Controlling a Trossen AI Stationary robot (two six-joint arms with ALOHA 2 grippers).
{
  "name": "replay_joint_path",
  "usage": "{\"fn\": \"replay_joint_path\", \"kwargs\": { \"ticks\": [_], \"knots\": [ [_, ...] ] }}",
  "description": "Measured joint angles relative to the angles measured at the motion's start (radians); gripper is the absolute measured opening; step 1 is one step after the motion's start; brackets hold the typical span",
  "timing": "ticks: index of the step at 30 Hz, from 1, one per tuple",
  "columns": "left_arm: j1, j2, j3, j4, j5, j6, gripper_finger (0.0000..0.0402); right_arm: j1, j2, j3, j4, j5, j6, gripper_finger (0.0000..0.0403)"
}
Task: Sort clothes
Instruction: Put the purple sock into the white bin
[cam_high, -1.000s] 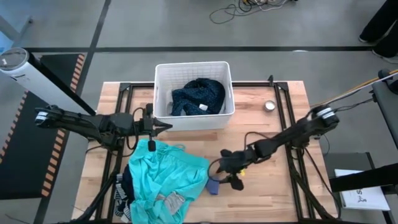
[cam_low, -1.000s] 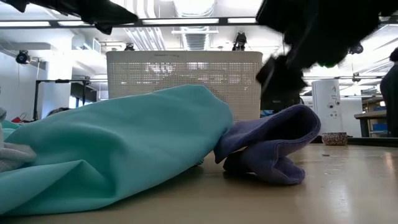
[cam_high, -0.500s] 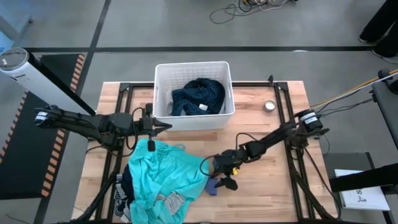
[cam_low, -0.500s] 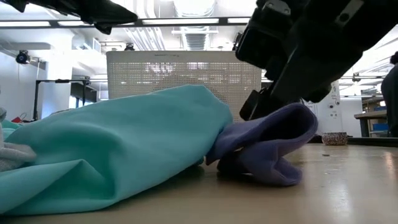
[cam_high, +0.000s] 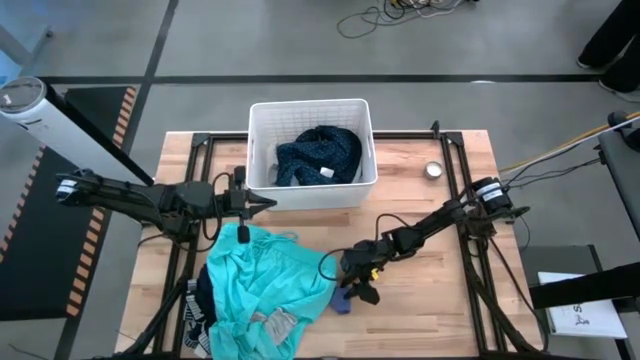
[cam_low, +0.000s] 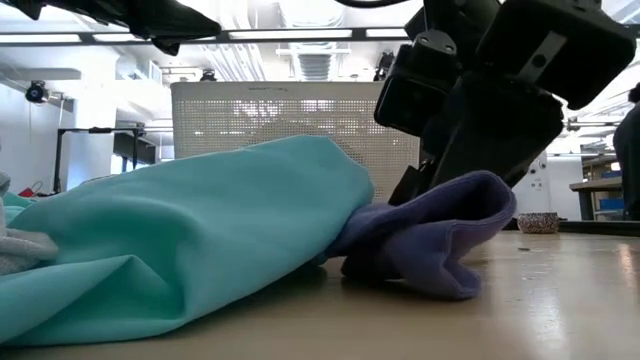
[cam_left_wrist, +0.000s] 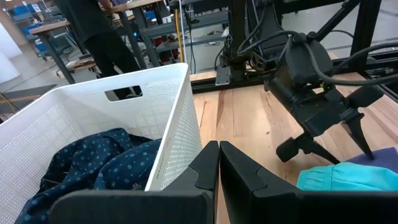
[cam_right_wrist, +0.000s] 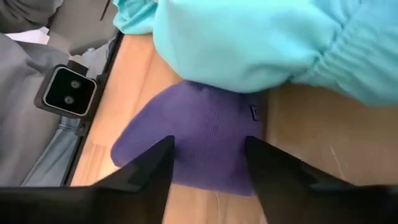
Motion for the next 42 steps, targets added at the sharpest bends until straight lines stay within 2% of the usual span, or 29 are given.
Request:
{"fn": "replay_joint_path", "kwargs": {
  "ticks": [2, 5, 7, 13, 19, 23, 28, 32, 34, 38, 42],
  "knots": [
    [0.0, 0.0, 0.0, 0.0, 0.0, 0.0, 0.0, 0.0, 0.0, 0.0, -0.004, 0.003, -0.002, 0.0129],
    [0.0, 0.0, 0.0, 0.001, 0.0, 0.0, 0.0, 0.0, 0.0, 0.0, -0.004, 0.009, -0.009, 0.0036],
    [0.0, 0.0, 0.0, 0.002, 0.0, 0.0, 0.0, 0.0, -0.001, 0.0, -0.006, 0.021, -0.011, 0.0013],
    [0.0, -0.003, 0.0, 0.007, 0.0, 0.001, 0.0, 0.0, -0.09, 0.0, -0.153, 0.03, -0.023, 0.0003],
    [0.0, -0.013, 0.0, 0.022, 0.0, 0.001, 0.0, 0.0, -0.298, 0.0, -0.378, 0.067, -0.06, 0.0001],
    [0.0, -0.018, 0.0, 0.03, 0.0, 0.008, 0.0, 0.0, -0.461, 0.041, -0.518, 0.189, -0.122, 0.0001],
    [0.0, -0.019, 0.0, 0.03, 0.0, 0.008, 0.0, -0.021, -0.605, 0.169, -0.635, 0.397, -0.275, 0.0001],
    [0.0, -0.019, 0.0, 0.031, 0.0, 0.008, 0.0, -0.082, -0.631, 0.321, -0.739, 0.591, -0.411, 0.0],
    [0.0, -0.019, 0.0, 0.03, 0.0, 0.008, 0.0, -0.133, -0.629, 0.397, -0.773, 0.644, -0.487, 0.0],
    [0.0, -0.019, 0.0, 0.027, 0.0, 0.008, 0.0, -0.27, -0.586, 0.537, -0.801, 0.651, -0.597, 0.0],
    [0.0, -0.019, 0.0, 0.023, 0.0, 0.008, 0.0, -0.421, -0.508, 0.649, -0.823, 0.57, -0.645, 0.0]
  ]
}}
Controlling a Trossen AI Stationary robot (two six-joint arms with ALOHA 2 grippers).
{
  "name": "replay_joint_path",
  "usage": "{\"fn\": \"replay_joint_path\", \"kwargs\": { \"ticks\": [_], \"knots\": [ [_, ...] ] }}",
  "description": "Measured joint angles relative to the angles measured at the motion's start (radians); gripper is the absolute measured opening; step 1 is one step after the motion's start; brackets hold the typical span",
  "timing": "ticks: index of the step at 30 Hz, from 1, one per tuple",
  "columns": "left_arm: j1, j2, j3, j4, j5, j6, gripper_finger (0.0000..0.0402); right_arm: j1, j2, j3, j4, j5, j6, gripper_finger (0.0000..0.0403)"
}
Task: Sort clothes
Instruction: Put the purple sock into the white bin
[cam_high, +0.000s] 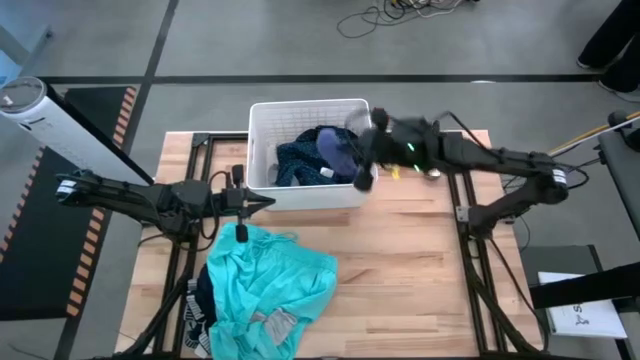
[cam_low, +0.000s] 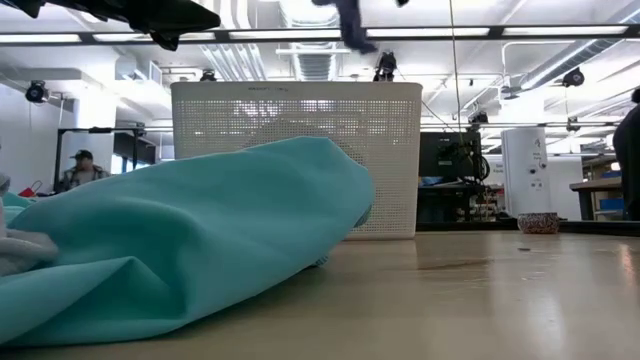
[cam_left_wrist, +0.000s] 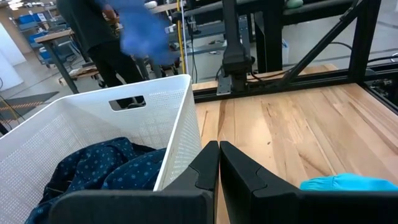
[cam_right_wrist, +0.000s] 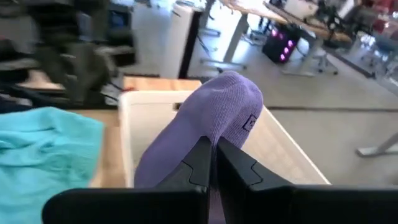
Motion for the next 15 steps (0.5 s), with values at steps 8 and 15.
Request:
{"fn": "replay_joint_path", "kwargs": {
  "ticks": [8, 15],
  "knots": [
    [0.0, -0.008, 0.0, -0.026, 0.0, -0.007, 0.0, -0.171, 0.184, 0.128, -0.06, -0.121, 0.027, 0.0011],
    [0.0, -0.008, 0.0, -0.026, 0.016, -0.023, 0.0, -0.179, 0.248, 0.171, -0.087, -0.121, 0.032, 0.0105]
  ]
}}
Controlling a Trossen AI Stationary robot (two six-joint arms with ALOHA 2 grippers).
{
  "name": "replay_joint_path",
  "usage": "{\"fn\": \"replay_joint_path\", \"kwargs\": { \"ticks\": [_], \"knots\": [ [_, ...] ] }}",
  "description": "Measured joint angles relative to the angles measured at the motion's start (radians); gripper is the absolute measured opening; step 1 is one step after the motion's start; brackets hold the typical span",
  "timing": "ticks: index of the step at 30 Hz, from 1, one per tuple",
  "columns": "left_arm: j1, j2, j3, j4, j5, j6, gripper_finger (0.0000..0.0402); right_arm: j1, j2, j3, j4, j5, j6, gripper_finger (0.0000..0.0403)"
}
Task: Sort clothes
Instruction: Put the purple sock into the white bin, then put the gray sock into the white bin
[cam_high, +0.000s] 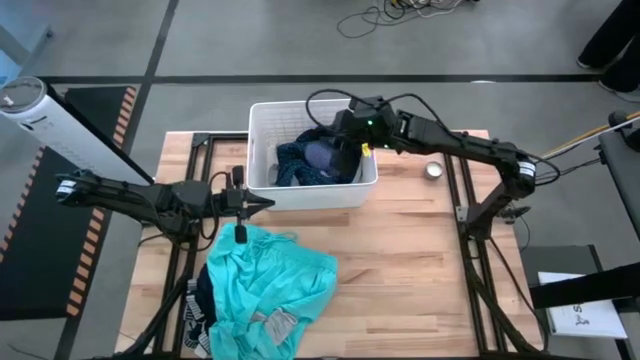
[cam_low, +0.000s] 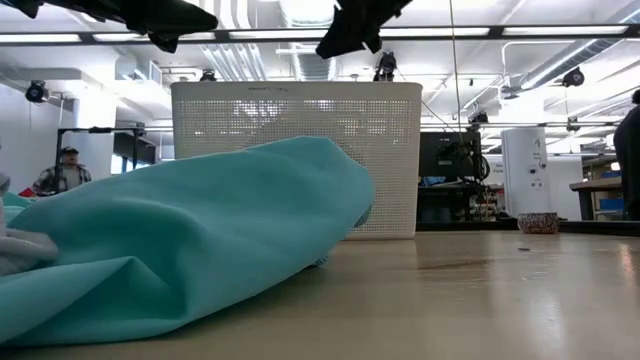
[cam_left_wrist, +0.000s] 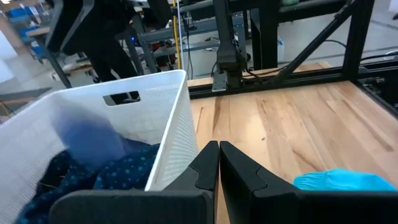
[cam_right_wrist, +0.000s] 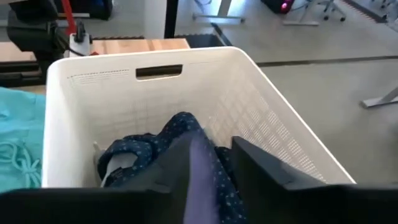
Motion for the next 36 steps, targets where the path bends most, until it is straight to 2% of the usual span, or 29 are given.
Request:
{"fn": "replay_joint_path", "kwargs": {
  "ticks": [4, 7, 10, 14, 16, 22, 27, 33, 36],
  "knots": [
    [0.0, 0.005, 0.0, -0.002, 0.0, -0.037, 0.0, 0.0, 0.004, 0.034, -0.042, 0.0, -0.001, 0.0167],
    [-0.002, 0.006, 0.0, 0.001, 0.0, -0.019, 0.0, 0.004, -0.015, 0.058, -0.105, -0.006, -0.025, 0.0188],
    [-0.002, 0.006, 0.0, 0.0, 0.008, 0.013, 0.0, 0.017, -0.044, 0.063, -0.169, 0.001, -0.052, 0.0156],
    [-0.007, 0.007, 0.013, -0.035, 0.045, 0.031, 0.0, 0.042, -0.089, 0.005, -0.204, 0.001, -0.09, 0.0042],
    [-0.018, 0.016, 0.036, -0.087, 0.051, 0.031, 0.0, 0.06, -0.117, -0.038, -0.202, 0.002, -0.102, 0.0013],
    [-0.082, 0.086, 0.124, -0.255, 0.051, 0.04, 0.0, 0.137, -0.24, -0.222, -0.122, 0.001, -0.064, 0.0003],
    [-0.16, 0.2, 0.21, -0.41, 0.068, -0.008, 0.0, 0.218, -0.367, -0.387, -0.002, 0.002, 0.01, 0.0001],
    [-0.235, 0.344, 0.307, -0.456, 0.29, -0.134, 0.0, 0.322, -0.484, -0.532, 0.1, 0.032, 0.088, 0.0002],
    [-0.262, 0.407, 0.337, -0.458, 0.351, -0.217, 0.0, 0.361, -0.518, -0.572, 0.109, 0.075, 0.108, 0.0002]
  ]
}}
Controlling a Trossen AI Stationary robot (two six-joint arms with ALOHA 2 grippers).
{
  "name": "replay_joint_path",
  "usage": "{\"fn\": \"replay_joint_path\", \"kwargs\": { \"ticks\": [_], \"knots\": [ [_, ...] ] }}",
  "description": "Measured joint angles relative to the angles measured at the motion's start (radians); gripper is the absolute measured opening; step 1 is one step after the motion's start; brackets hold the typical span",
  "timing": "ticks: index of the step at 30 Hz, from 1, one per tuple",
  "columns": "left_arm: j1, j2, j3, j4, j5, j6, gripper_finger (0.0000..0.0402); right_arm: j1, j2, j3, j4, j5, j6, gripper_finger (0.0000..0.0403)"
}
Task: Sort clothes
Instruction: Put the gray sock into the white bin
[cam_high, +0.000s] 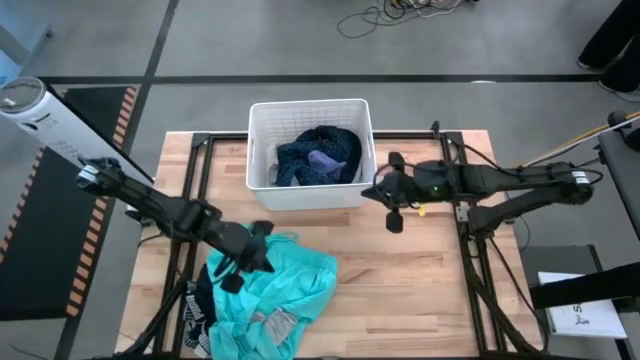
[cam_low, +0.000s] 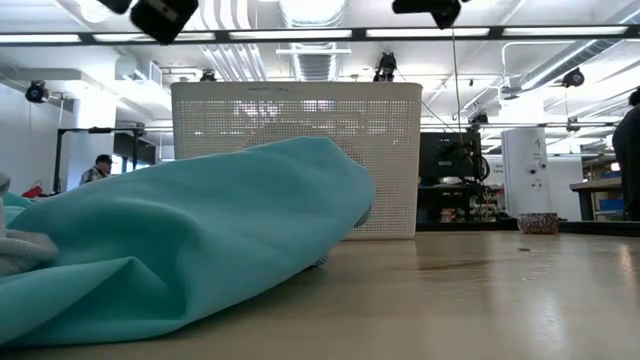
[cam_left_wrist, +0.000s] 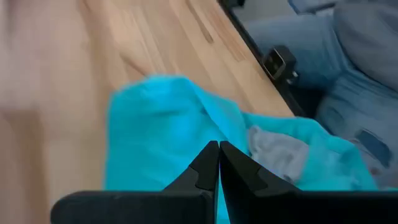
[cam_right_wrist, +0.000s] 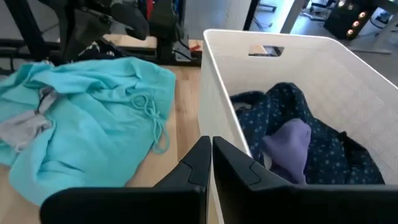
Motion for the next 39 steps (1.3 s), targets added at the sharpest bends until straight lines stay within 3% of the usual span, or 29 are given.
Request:
{"fn": "replay_joint_path", "kwargs": {
  "ticks": [9, 14, 22, 32, 39],
  "knots": [
    [-0.058, 0.149, -0.002, -0.005, 0.082, -0.207, 0.0, 0.077, -0.027, -0.062, 0.012, 0.034, 0.056, 0.0003],
    [-0.078, 0.236, -0.002, 0.031, 0.144, -0.31, 0.0005, 0.128, -0.024, -0.142, 0.077, 0.034, -0.028, 0.0002],
    [-0.096, 0.357, -0.003, 0.147, 0.16, -0.344, 0.007, 0.169, -0.024, -0.329, 0.298, 0.032, 0.01, 0.0],
    [-0.105, 0.48, -0.004, 0.225, 0.172, -0.336, 0.0168, 0.174, -0.024, -0.356, 0.326, 0.032, 0.037, 0.0],
    [-0.109, 0.545, -0.004, 0.288, 0.171, -0.315, 0.0177, 0.174, -0.024, -0.355, 0.327, 0.032, 0.032, 0.0]
  ]
}}
